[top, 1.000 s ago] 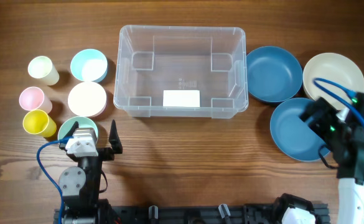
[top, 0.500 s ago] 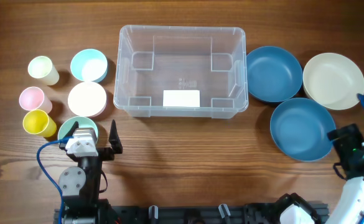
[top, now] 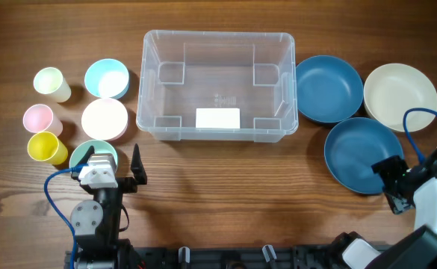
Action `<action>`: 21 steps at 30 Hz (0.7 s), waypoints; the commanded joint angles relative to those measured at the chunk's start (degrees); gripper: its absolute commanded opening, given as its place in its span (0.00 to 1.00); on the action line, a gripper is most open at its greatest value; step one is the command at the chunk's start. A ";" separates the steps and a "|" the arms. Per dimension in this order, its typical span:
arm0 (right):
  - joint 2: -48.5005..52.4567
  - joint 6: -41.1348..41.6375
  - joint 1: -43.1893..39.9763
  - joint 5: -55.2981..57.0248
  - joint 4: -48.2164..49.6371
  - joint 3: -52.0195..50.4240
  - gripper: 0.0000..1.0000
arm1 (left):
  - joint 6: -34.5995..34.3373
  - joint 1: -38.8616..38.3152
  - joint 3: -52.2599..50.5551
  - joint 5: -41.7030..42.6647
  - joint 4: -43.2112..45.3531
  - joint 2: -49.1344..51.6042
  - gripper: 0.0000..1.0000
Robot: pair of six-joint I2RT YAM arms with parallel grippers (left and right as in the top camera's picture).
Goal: Pack container
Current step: 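Reach the right gripper to the front blue plate and grasp its rim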
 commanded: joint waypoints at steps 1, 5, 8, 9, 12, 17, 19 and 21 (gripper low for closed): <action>4.57 -0.72 -0.20 -2.08 1.75 -0.39 0.61 | 1.11 -0.07 -0.37 0.46 0.24 -0.44 1.00; 6.03 -3.54 -0.22 -5.73 2.36 -0.39 0.42 | 1.11 -0.07 -0.37 0.46 0.24 -0.44 1.00; 6.03 -3.69 -0.22 -6.14 2.01 -0.37 0.27 | 1.11 -0.07 -0.37 0.46 0.24 -0.44 1.00; 6.03 -3.74 -0.22 -6.12 1.75 -0.37 0.19 | 1.11 -0.07 -0.37 0.46 0.24 -0.44 1.00; 6.03 -3.72 -0.22 -6.14 1.20 -0.37 0.04 | 1.11 -0.07 -0.37 0.46 0.24 -0.44 1.00; 5.38 -5.16 -0.22 -6.16 -0.92 -0.20 0.04 | 1.11 -0.07 -0.37 0.46 0.24 -0.44 1.00; 4.11 -5.57 -0.22 -6.16 -2.32 0.81 0.04 | 1.11 -0.07 -0.37 0.46 0.24 -0.44 1.00; 2.12 -7.41 -0.20 -6.51 -4.09 2.32 0.04 | 1.11 -0.07 -0.37 0.46 0.24 -0.44 1.00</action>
